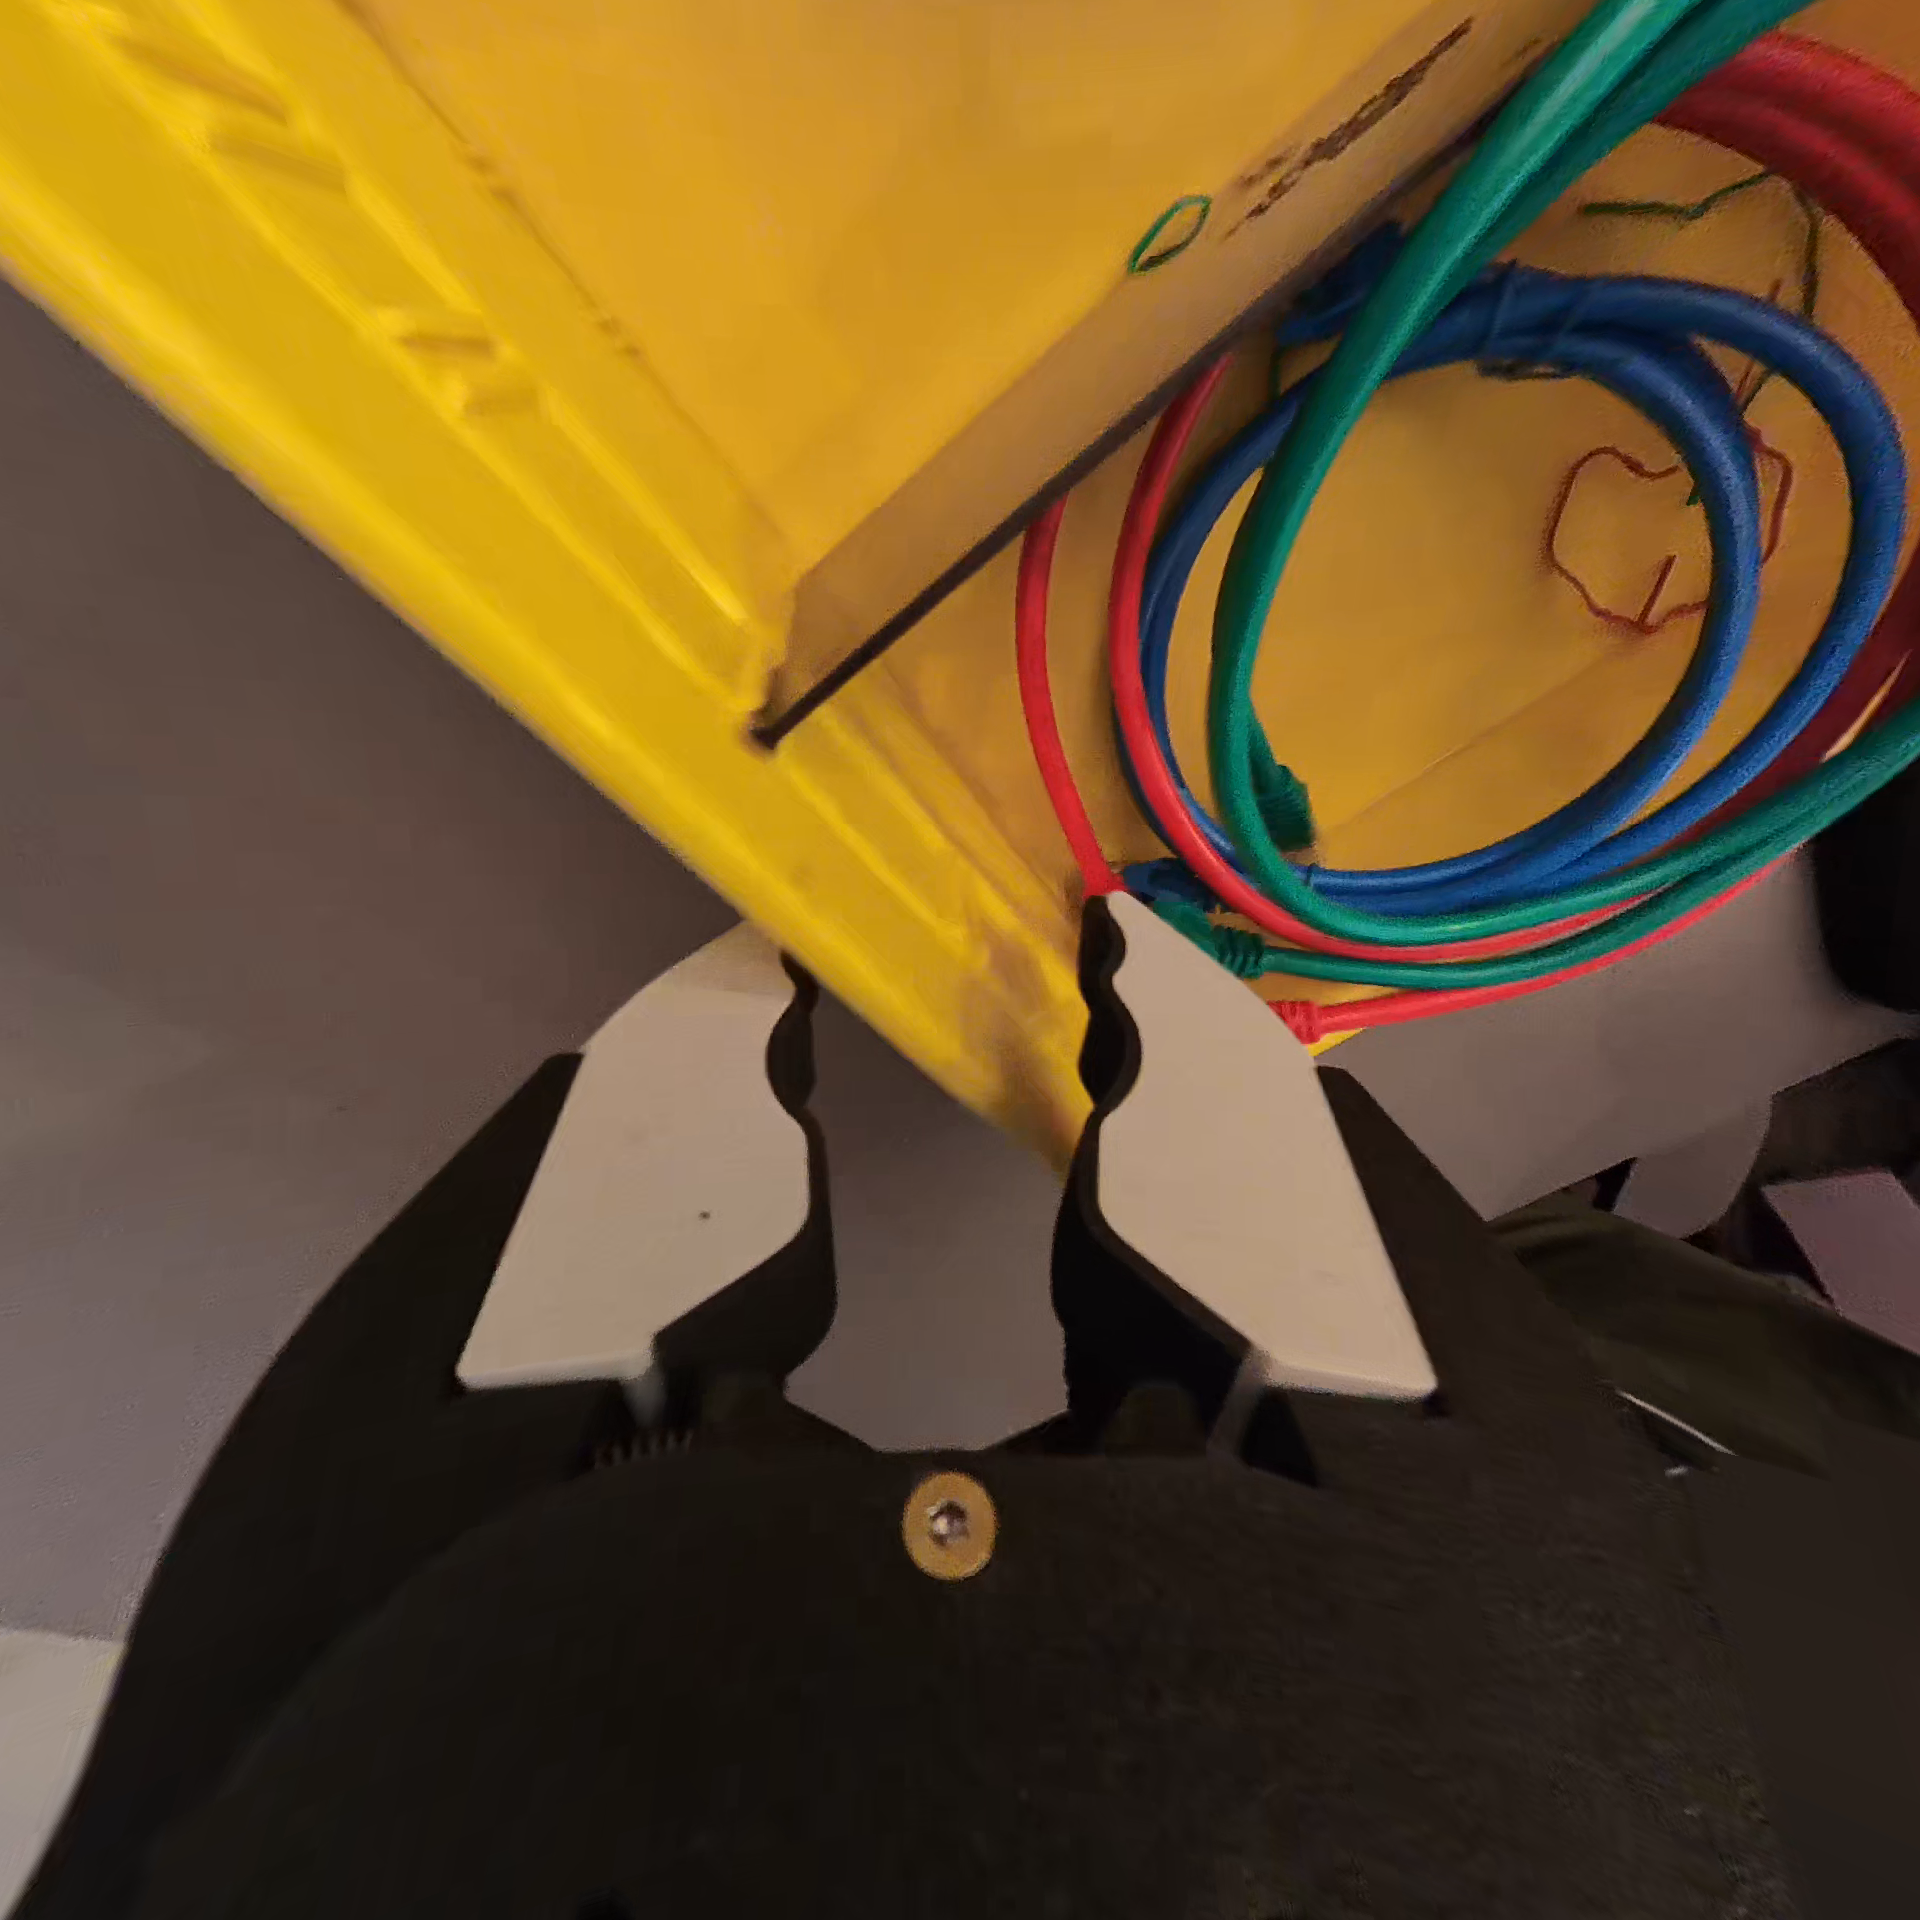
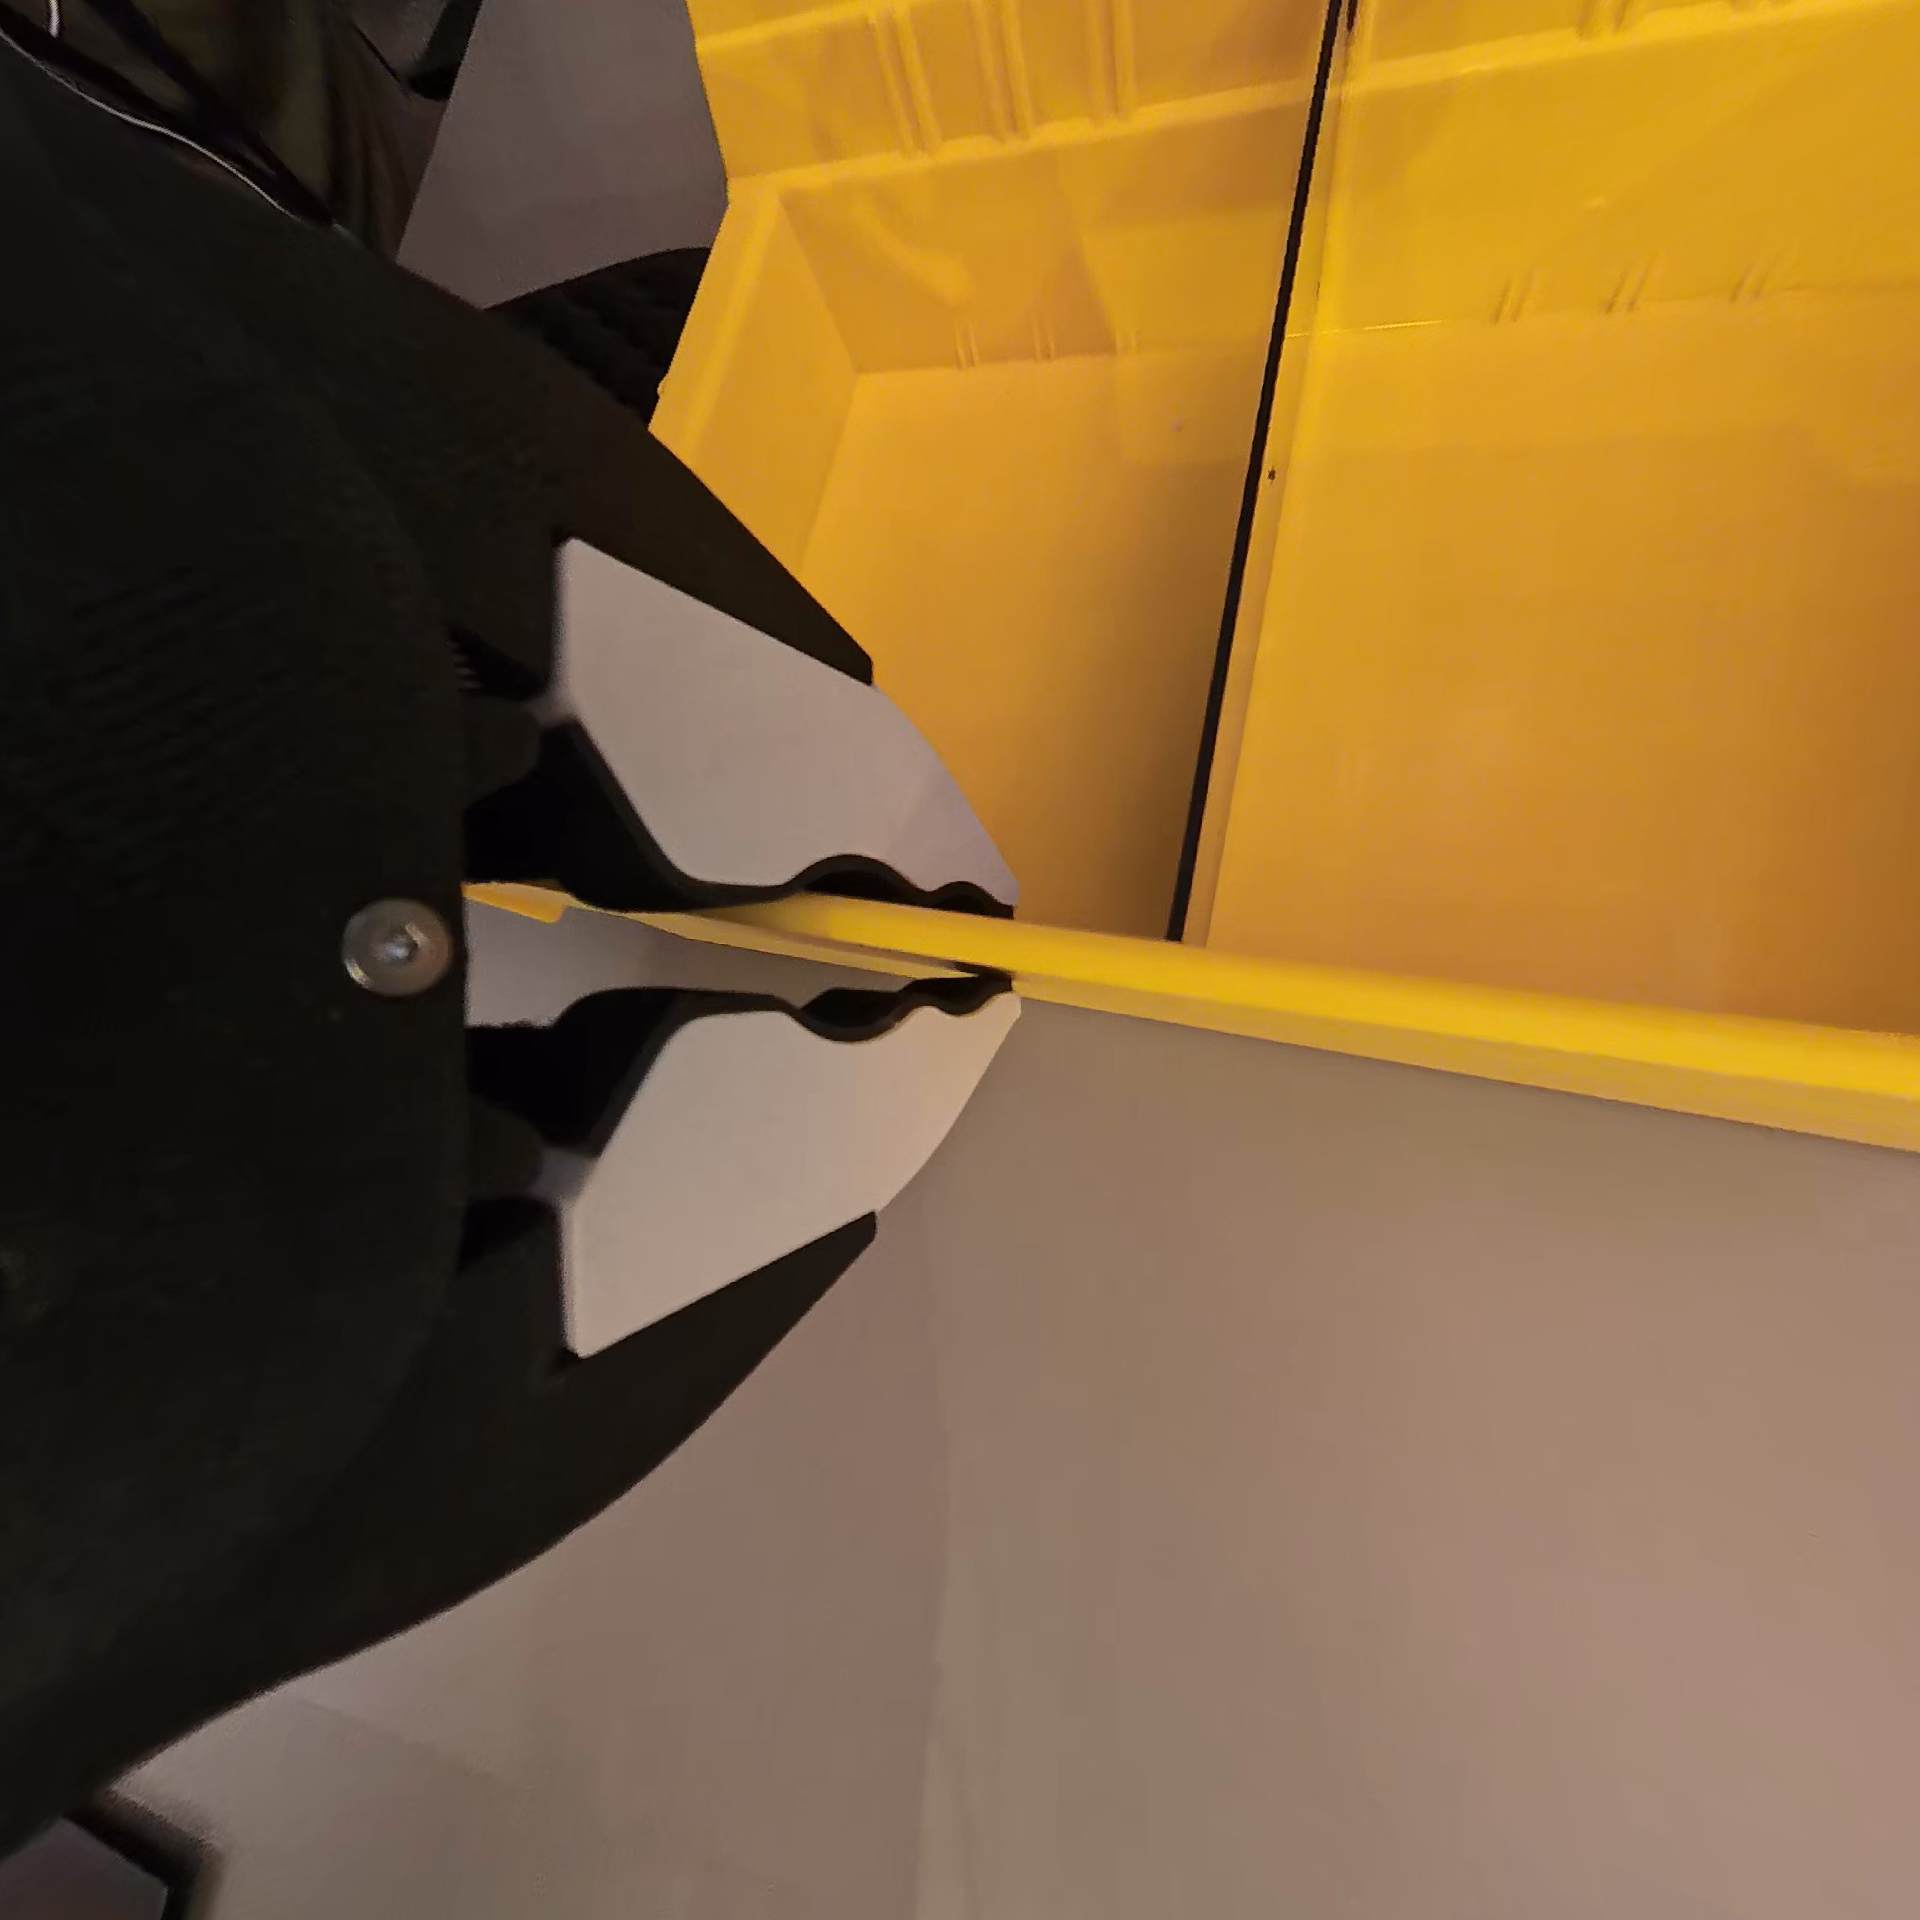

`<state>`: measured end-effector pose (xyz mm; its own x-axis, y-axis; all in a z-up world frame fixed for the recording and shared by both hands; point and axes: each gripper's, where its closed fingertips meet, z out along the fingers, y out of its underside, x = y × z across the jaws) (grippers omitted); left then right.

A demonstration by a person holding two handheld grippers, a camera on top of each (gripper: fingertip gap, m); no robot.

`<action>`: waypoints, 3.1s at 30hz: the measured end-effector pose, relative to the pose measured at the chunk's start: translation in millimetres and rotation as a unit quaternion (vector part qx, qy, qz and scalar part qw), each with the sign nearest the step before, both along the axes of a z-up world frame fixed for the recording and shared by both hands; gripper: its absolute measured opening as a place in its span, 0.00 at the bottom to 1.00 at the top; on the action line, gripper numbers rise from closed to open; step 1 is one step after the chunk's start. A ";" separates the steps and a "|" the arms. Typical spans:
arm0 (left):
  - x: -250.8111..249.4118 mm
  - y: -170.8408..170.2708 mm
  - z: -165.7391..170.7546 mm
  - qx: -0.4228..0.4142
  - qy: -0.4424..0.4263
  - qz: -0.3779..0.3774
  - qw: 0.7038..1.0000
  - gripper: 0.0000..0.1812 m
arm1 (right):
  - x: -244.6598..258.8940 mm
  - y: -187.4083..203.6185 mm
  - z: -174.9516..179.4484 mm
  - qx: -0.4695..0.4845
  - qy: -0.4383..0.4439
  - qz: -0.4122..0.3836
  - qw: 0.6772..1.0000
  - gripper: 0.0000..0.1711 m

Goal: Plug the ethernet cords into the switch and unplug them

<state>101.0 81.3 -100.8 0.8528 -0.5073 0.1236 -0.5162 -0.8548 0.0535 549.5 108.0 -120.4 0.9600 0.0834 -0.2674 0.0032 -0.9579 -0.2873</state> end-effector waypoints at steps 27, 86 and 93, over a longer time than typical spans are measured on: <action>-284.5 0.0 2.5 0.050 0.013 0.297 0.954 0.04 | -91.2 30.6 3.4 -0.041 0.028 0.056 0.997 0.07; -321.2 -1.2 77.4 0.483 -0.014 0.048 0.874 0.36 | -58.5 33.2 237.3 0.500 0.078 0.001 0.862 0.18; -336.0 1.6 7.6 0.379 0.145 0.010 0.914 0.35 | -123.8 17.6 289.6 0.677 0.071 0.089 0.727 0.26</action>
